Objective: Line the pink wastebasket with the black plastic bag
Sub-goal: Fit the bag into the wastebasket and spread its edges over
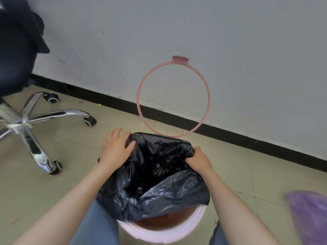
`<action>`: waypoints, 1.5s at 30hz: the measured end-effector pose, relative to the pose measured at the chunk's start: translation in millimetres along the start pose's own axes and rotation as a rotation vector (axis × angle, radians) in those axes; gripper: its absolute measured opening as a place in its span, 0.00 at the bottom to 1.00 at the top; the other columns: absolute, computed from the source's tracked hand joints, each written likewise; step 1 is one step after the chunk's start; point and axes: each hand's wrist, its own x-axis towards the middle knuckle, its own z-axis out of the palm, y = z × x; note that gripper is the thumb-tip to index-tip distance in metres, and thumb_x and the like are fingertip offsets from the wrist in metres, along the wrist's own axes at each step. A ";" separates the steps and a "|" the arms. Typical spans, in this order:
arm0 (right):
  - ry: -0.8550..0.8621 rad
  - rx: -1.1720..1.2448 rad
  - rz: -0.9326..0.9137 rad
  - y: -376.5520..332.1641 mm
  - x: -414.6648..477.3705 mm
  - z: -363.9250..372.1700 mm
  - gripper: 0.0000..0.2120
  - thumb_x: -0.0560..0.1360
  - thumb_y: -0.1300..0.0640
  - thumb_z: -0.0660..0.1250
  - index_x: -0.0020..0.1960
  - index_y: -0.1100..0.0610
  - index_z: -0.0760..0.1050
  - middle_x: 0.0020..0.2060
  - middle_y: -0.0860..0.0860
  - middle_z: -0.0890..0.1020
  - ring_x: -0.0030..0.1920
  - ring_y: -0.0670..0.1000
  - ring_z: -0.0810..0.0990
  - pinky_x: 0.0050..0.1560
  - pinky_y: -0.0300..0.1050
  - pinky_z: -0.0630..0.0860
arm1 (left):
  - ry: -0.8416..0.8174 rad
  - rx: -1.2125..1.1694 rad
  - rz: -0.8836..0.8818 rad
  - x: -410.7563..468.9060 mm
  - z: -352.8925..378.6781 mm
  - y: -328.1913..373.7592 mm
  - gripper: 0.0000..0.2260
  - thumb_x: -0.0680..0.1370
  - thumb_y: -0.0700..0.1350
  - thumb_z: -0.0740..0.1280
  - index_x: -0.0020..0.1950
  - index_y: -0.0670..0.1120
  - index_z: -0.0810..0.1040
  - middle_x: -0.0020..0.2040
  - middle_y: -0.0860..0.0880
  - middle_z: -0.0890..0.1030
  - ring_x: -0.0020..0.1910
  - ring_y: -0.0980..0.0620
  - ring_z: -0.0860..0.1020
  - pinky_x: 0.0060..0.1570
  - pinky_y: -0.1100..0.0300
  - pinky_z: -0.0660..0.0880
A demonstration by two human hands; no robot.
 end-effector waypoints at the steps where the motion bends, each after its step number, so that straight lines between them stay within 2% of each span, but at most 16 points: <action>1: 0.014 -0.001 -0.010 0.6 -0.7 0.5 0.14 0.70 0.58 0.64 0.51 0.57 0.62 0.47 0.56 0.75 0.48 0.59 0.77 0.41 0.46 0.69 | -0.084 0.038 -0.020 -14.8 -0.3 0.5 0.25 0.78 0.55 0.58 0.72 0.48 0.60 0.76 0.43 0.58 0.74 0.43 0.54 0.71 0.46 0.56; 3: 0.048 0.023 -0.059 1.4 -1.6 0.2 0.18 0.71 0.56 0.65 0.58 0.58 0.64 0.55 0.58 0.73 0.54 0.60 0.75 0.47 0.48 0.71 | -0.233 0.005 -0.143 -38.4 6.6 -4.7 0.32 0.76 0.60 0.58 0.75 0.49 0.52 0.77 0.43 0.53 0.75 0.43 0.52 0.72 0.47 0.54; 4: 0.067 0.064 -0.093 2.4 -3.9 -0.4 0.22 0.71 0.55 0.66 0.62 0.57 0.64 0.60 0.59 0.70 0.59 0.60 0.72 0.54 0.50 0.71 | -0.261 -0.064 -0.203 -48.7 10.9 -9.0 0.34 0.75 0.60 0.60 0.75 0.49 0.50 0.76 0.42 0.55 0.74 0.42 0.55 0.72 0.47 0.57; 7: 0.227 0.112 -0.234 10.7 -25.6 -7.6 0.24 0.75 0.51 0.64 0.68 0.57 0.65 0.68 0.58 0.65 0.69 0.57 0.62 0.67 0.51 0.61 | -0.153 -0.440 -0.241 -70.7 22.6 -15.2 0.30 0.73 0.47 0.68 0.71 0.45 0.58 0.67 0.43 0.71 0.66 0.42 0.69 0.61 0.50 0.69; 10: 0.318 -0.109 -0.422 29.0 -63.3 -12.0 0.25 0.75 0.42 0.56 0.67 0.54 0.68 0.72 0.58 0.63 0.72 0.57 0.58 0.70 0.53 0.56 | -0.032 -0.665 -0.366 -78.9 26.6 -11.1 0.25 0.72 0.32 0.63 0.68 0.45 0.64 0.57 0.47 0.76 0.58 0.43 0.74 0.51 0.56 0.68; 13: 0.200 -0.367 -0.758 52.8 -99.9 2.6 0.27 0.70 0.38 0.56 0.66 0.47 0.68 0.72 0.54 0.63 0.72 0.54 0.55 0.67 0.55 0.56 | 0.027 -0.715 -0.435 -74.3 30.3 -9.7 0.25 0.71 0.28 0.59 0.66 0.43 0.68 0.59 0.40 0.78 0.56 0.42 0.75 0.51 0.56 0.68; 15: 0.156 -0.558 -0.869 68.2 -105.6 15.5 0.27 0.68 0.36 0.59 0.66 0.42 0.66 0.71 0.54 0.65 0.71 0.53 0.53 0.64 0.55 0.58 | 0.041 -0.710 -0.434 -67.7 32.5 -5.0 0.24 0.71 0.28 0.59 0.66 0.42 0.68 0.60 0.39 0.78 0.57 0.41 0.75 0.52 0.55 0.68; 18: 0.133 -0.505 -0.785 72.5 -93.0 20.0 0.26 0.71 0.39 0.58 0.68 0.41 0.63 0.72 0.54 0.63 0.71 0.50 0.49 0.66 0.56 0.52 | 0.052 -0.710 -0.433 -52.7 32.7 4.5 0.23 0.72 0.29 0.58 0.66 0.42 0.69 0.59 0.39 0.78 0.57 0.40 0.74 0.53 0.54 0.69; 21: 0.217 -0.409 -0.778 69.5 -77.8 21.2 0.24 0.72 0.44 0.57 0.67 0.45 0.63 0.69 0.56 0.70 0.69 0.51 0.55 0.65 0.58 0.55 | 0.053 -0.687 -0.430 -33.2 30.4 8.4 0.21 0.71 0.29 0.59 0.63 0.41 0.70 0.57 0.37 0.79 0.55 0.39 0.75 0.50 0.55 0.69; 25: 0.257 -0.111 -0.696 58.7 -72.9 20.6 0.26 0.68 0.48 0.55 0.64 0.55 0.68 0.71 0.58 0.64 0.72 0.49 0.54 0.69 0.51 0.54 | 0.063 -0.676 -0.440 -16.9 24.6 13.4 0.21 0.70 0.29 0.59 0.62 0.41 0.72 0.55 0.37 0.79 0.53 0.38 0.76 0.48 0.54 0.70; 27: 0.263 -0.056 -0.653 54.2 -74.5 19.2 0.26 0.66 0.49 0.53 0.60 0.59 0.70 0.72 0.58 0.61 0.72 0.50 0.53 0.69 0.48 0.51 | 0.072 -0.696 -0.438 -15.8 23.1 14.9 0.21 0.70 0.29 0.60 0.61 0.41 0.72 0.54 0.37 0.79 0.53 0.37 0.76 0.50 0.52 0.72; 31: 0.304 -0.035 -0.638 56.3 -82.3 26.2 0.21 0.64 0.52 0.53 0.57 0.53 0.66 0.70 0.61 0.63 0.72 0.50 0.51 0.68 0.51 0.53 | 0.107 -0.724 -0.456 -25.4 25.7 10.9 0.20 0.70 0.29 0.61 0.60 0.41 0.74 0.54 0.38 0.80 0.52 0.38 0.77 0.52 0.51 0.72; 34: 0.370 -0.045 -0.589 56.9 -84.7 30.5 0.22 0.64 0.53 0.55 0.58 0.50 0.65 0.69 0.62 0.66 0.71 0.54 0.52 0.68 0.56 0.53 | 0.124 -0.744 -0.465 -29.4 25.6 10.9 0.21 0.70 0.29 0.63 0.62 0.42 0.74 0.54 0.37 0.80 0.53 0.38 0.77 0.55 0.48 0.73; 38: 0.305 0.057 -0.472 52.2 -87.4 28.8 0.23 0.67 0.59 0.62 0.62 0.54 0.71 0.73 0.57 0.58 0.74 0.56 0.50 0.70 0.45 0.47 | 0.145 -0.793 -0.500 -34.0 28.3 7.9 0.22 0.70 0.29 0.63 0.63 0.42 0.73 0.54 0.36 0.80 0.53 0.37 0.77 0.55 0.48 0.73; 41: 0.305 0.198 -0.435 51.9 -88.4 30.7 0.16 0.70 0.68 0.65 0.55 0.57 0.76 0.73 0.56 0.58 0.74 0.55 0.51 0.70 0.42 0.49 | 0.161 -0.830 -0.533 -39.9 30.0 4.2 0.23 0.71 0.29 0.64 0.64 0.43 0.72 0.56 0.37 0.79 0.54 0.37 0.77 0.55 0.49 0.73; 45: 0.365 0.295 -0.414 48.9 -87.7 30.4 0.10 0.72 0.71 0.64 0.47 0.61 0.80 0.70 0.57 0.64 0.72 0.55 0.58 0.68 0.41 0.54 | 0.215 -0.856 -0.557 -41.9 31.3 0.1 0.23 0.71 0.29 0.64 0.64 0.43 0.73 0.55 0.36 0.80 0.53 0.37 0.77 0.55 0.48 0.73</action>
